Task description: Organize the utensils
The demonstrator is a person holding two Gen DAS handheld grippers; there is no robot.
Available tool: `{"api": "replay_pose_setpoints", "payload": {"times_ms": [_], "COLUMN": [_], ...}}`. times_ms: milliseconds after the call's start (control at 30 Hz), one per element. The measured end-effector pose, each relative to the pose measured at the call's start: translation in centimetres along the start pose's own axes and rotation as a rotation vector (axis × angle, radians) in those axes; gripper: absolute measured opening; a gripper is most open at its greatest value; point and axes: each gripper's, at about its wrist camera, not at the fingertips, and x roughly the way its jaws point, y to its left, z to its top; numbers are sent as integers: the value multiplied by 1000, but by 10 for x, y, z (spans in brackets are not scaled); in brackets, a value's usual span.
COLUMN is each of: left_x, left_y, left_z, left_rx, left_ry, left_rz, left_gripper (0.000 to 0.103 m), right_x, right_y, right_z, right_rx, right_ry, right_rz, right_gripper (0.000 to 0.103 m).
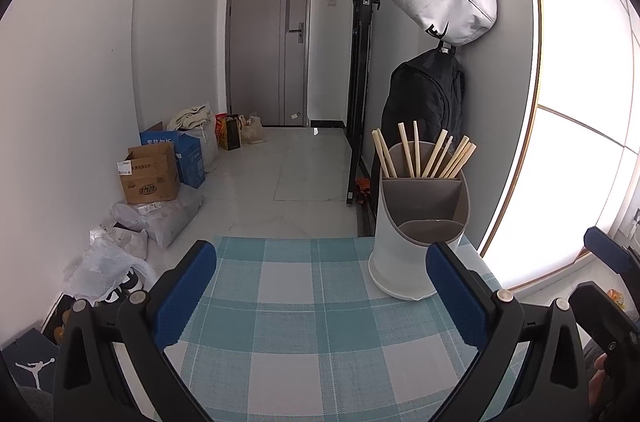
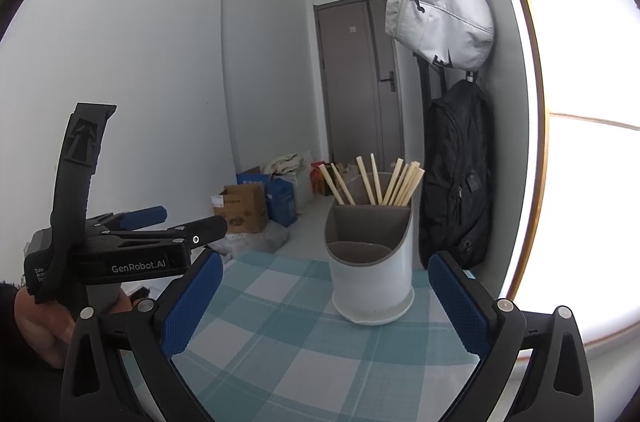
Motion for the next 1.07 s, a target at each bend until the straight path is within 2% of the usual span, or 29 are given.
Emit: {"api": "replay_pose_setpoints", "payload": {"times_ms": [1067], "left_x": [3], "left_y": [4], "left_z": [-1], "left_rx": [-17], "left_ry": [23], "left_rz": [-14], "left_gripper": [102], "right_x": [3], "right_y": [-2], "right_z": [-2], "right_rx": [6], "right_ry": [9], "right_rz": [-19], "right_gripper": [103]}}
